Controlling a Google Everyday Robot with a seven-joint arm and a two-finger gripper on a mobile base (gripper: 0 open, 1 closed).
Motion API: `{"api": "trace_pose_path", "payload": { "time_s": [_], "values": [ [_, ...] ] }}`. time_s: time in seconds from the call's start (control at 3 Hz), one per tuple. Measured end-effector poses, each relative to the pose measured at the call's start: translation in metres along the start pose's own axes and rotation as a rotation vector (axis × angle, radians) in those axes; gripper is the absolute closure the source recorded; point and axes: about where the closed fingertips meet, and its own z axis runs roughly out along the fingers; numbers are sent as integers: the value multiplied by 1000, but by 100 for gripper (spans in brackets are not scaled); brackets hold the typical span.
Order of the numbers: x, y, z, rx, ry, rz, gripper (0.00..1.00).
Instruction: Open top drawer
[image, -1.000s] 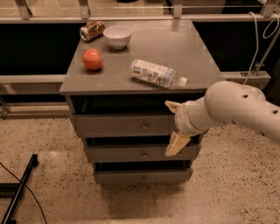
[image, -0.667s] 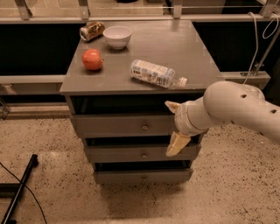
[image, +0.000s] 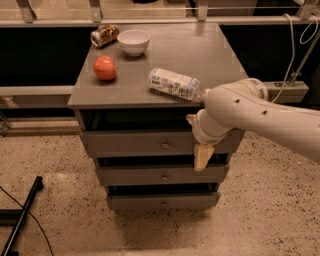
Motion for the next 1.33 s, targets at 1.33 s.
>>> {"api": "trace_pose_path", "payload": {
  "time_s": [1.33],
  "values": [
    [58, -30, 51, -40, 140, -39, 15]
  ]
}}
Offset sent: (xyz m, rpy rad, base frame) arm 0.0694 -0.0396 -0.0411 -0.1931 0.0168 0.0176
